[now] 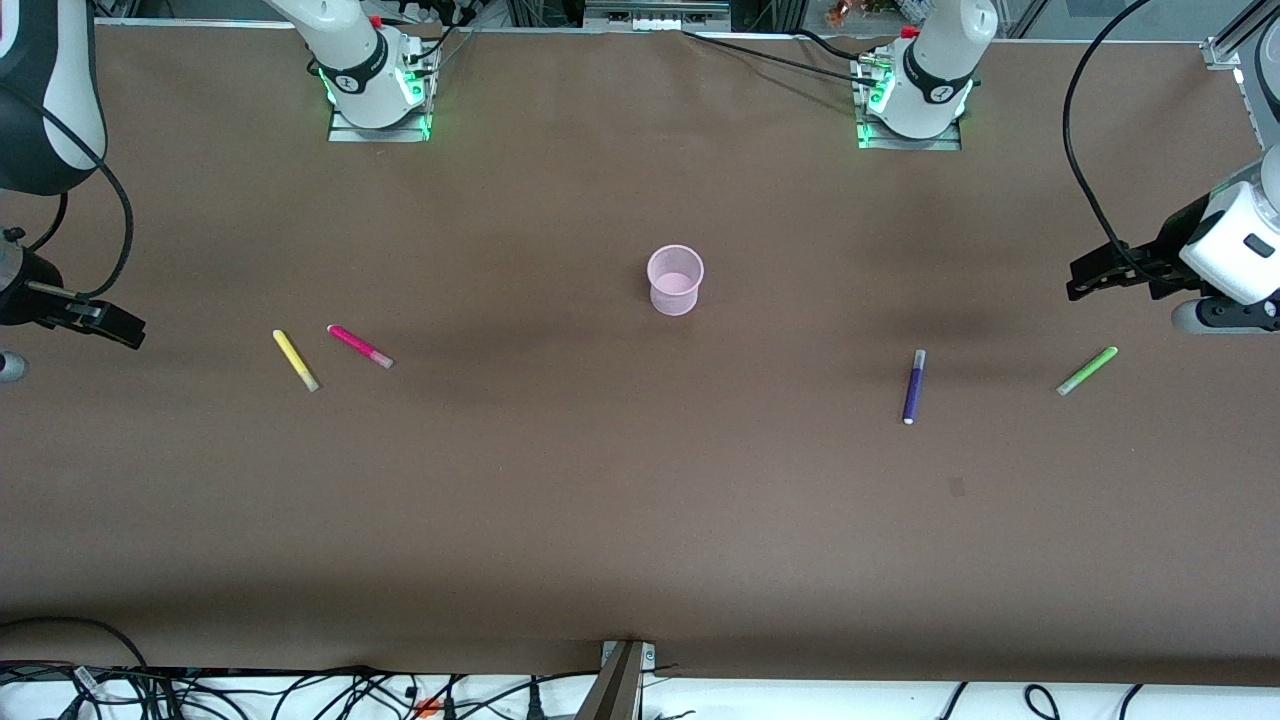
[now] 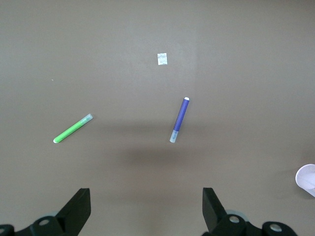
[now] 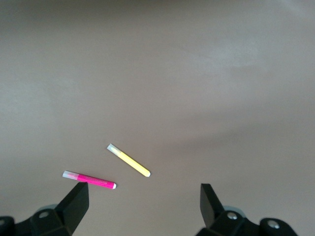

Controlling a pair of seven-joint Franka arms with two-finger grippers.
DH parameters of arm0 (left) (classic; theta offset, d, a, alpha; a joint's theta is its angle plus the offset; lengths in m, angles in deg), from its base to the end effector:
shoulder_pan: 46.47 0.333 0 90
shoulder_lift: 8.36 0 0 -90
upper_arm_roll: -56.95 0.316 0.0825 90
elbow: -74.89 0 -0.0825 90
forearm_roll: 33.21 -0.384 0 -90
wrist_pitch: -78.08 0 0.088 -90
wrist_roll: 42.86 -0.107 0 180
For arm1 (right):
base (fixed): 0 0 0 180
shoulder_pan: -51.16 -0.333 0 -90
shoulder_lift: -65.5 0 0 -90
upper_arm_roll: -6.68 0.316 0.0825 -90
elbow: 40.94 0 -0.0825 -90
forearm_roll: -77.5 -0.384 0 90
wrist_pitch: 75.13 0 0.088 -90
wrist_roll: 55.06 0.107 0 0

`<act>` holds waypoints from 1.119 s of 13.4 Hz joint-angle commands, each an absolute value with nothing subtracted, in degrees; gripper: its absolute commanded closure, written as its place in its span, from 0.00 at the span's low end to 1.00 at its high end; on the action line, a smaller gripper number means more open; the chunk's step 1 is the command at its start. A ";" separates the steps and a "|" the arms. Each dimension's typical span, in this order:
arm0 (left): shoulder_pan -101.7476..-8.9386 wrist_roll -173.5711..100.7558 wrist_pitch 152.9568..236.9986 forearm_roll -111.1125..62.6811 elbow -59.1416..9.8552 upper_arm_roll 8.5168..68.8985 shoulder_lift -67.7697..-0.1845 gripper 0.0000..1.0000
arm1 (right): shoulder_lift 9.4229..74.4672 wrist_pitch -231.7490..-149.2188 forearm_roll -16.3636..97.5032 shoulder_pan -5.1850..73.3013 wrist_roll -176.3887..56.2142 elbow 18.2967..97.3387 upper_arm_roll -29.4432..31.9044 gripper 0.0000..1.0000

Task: Organize pens into pink holder with both arms
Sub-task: 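Move the left gripper over the blue marker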

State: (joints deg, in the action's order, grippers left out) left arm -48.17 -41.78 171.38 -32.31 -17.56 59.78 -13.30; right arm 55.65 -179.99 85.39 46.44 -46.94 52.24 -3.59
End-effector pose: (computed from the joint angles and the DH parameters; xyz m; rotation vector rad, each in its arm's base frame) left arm 0.5809 0.0088 0.5602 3.1276 0.0626 -0.1115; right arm 0.6158 -0.0636 0.5226 2.9625 -0.3008 0.0567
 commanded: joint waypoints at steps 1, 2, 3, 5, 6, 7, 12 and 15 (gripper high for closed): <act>-47.88 -43.46 170.10 -33.82 -16.42 59.41 -13.80 0.00 | 59.07 -174.22 82.97 45.71 -47.23 50.04 -1.51 0.00; -47.96 -45.04 170.10 -33.65 -15.99 59.49 -14.33 0.00 | 59.08 -170.87 81.13 45.71 -47.41 48.37 -0.54 0.00; -47.96 -45.14 170.01 -33.47 -15.38 59.49 -14.85 0.00 | 58.21 -168.75 80.24 45.19 -47.41 47.92 0.69 0.00; -48.05 -45.32 169.57 -33.73 -15.19 59.23 -15.21 0.00 | 59.60 -167.24 79.88 45.00 -46.88 46.52 3.77 0.00; -48.66 -45.58 169.40 -33.73 -15.28 58.97 -15.47 0.00 | 59.87 -166.71 79.88 45.00 -47.14 45.47 4.39 0.00; -49.01 -45.76 167.83 -33.82 -15.54 58.71 -15.82 0.00 | 60.31 -165.40 79.79 45.00 -47.15 44.50 4.48 0.00; -50.25 -45.58 172.79 -31.98 -20.00 57.13 -19.61 0.00 | 63.65 -155.03 77.86 45.18 -46.62 44.58 3.43 0.00; -50.25 -45.32 185.34 -31.98 -30.89 55.46 -19.34 0.00 | 62.69 -158.17 73.12 45.35 -46.62 44.84 2.46 0.00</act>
